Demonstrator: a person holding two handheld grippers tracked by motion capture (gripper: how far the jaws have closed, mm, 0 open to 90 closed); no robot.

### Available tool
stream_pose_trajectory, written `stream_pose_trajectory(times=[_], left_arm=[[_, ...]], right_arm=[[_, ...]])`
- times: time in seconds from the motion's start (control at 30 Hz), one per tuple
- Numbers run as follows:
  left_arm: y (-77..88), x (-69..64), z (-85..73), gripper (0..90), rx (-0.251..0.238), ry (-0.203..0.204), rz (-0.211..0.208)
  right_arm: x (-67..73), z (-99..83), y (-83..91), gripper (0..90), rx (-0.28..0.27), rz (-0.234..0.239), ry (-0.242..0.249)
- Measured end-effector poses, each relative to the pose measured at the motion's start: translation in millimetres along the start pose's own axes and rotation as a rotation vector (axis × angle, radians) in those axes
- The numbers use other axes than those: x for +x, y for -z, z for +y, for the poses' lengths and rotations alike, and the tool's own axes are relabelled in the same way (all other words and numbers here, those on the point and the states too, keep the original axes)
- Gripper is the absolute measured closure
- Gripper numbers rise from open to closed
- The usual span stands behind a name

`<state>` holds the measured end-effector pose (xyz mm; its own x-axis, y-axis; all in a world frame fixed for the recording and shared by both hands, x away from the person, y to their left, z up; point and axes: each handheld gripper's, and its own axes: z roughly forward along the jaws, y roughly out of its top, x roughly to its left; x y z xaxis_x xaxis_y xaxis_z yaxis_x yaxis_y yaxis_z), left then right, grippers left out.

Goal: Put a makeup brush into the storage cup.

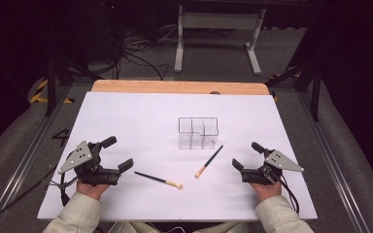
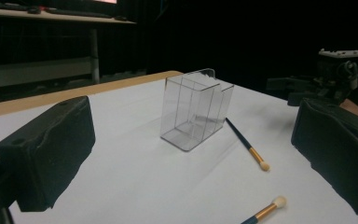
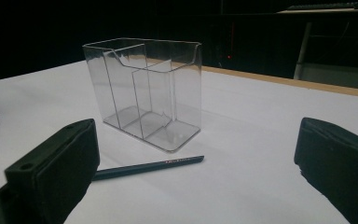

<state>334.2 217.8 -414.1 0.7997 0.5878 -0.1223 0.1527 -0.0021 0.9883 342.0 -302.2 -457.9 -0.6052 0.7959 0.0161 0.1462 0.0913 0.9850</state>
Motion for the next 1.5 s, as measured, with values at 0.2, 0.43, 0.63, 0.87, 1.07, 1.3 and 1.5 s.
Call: stream_pose_trajectory(times=[0.2,0.43,0.63,0.87,1.07,1.3,1.5], left_arm=[[-1.1,-3.2,12.2,1.6,0.012,-0.040,-0.014],[-8.8,-5.4,25.3,0.0,0.056,-0.080,-0.040],[-20.5,-2.4,34.4,0.4,0.080,-0.083,-0.108],[-32.7,-3.8,40.7,0.3,0.100,-0.082,-0.161],[-44.2,-4.7,44.5,0.3,0.107,-0.085,-0.186],[-54.4,-4.8,51.5,0.4,0.140,-0.085,-0.215],[-62.3,-3.8,57.6,2.0,0.205,-0.082,-0.260]], right_arm=[[-0.1,0.1,-0.2,0.6,0.004,-0.002,0.001],[0.1,0.5,-1.6,0.6,0.017,-0.001,0.005],[0.0,0.6,-1.8,0.6,0.019,0.002,0.004],[-0.5,0.5,-1.7,0.6,0.018,-0.002,-0.002],[-0.6,0.5,-1.7,0.6,0.019,-0.002,0.000],[-0.9,0.5,-1.5,0.7,0.018,-0.003,-0.005],[-1.3,0.6,-1.9,1.0,0.019,0.002,-0.004]])
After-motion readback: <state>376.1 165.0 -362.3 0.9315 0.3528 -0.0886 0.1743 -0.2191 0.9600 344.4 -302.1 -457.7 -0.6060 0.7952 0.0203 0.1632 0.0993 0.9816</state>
